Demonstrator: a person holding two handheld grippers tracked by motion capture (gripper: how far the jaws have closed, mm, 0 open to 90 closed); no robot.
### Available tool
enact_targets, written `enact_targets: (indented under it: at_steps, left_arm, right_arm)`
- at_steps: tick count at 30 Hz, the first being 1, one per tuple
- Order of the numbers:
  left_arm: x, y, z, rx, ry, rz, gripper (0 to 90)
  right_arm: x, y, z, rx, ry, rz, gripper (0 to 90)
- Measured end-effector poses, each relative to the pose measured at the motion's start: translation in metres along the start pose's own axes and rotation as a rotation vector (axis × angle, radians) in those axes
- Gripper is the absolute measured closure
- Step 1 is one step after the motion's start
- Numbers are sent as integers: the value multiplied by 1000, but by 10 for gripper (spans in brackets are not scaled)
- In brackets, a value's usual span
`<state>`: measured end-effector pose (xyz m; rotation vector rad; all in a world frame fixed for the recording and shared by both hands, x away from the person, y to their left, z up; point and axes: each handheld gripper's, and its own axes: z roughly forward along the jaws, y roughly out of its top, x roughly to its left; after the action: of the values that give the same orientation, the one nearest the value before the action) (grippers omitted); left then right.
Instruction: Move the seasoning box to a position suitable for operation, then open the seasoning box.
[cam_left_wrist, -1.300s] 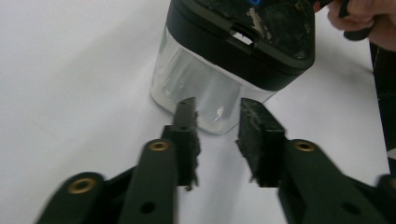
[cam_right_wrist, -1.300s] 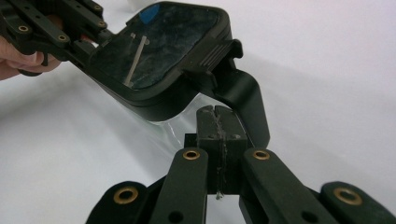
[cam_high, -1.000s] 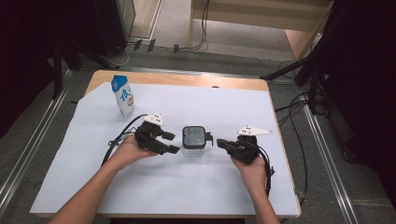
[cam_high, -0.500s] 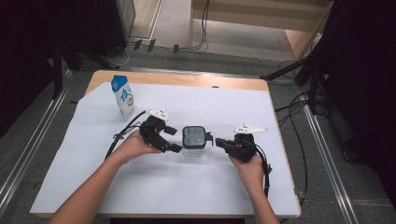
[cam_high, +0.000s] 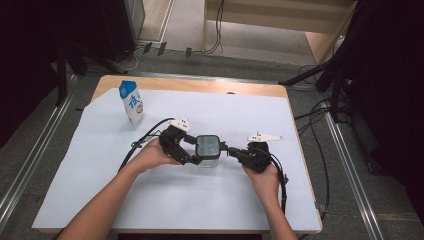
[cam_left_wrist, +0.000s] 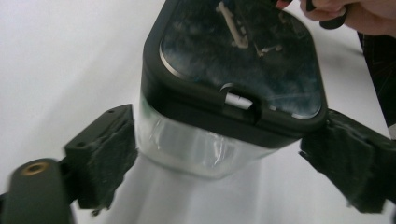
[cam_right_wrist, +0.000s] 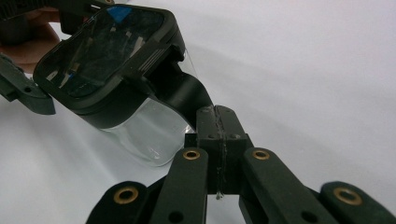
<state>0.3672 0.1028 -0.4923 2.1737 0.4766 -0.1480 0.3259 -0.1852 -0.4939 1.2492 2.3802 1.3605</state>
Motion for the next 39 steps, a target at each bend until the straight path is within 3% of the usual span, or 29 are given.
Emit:
enact_targets:
  at_steps: [10, 26, 39]
  left_arm:
    - [-5, 2, 4, -20, 36, 46, 130]
    - [-10, 4, 8, -2, 84, 91, 136]
    - [-13, 8, -2, -14, 88, 97, 149]
  right_arm:
    - [1, 0, 0, 3, -3, 1, 900]
    - [1, -1, 0, 2, -7, 5, 900]
    - [2, -1, 0, 3, -10, 6, 900]
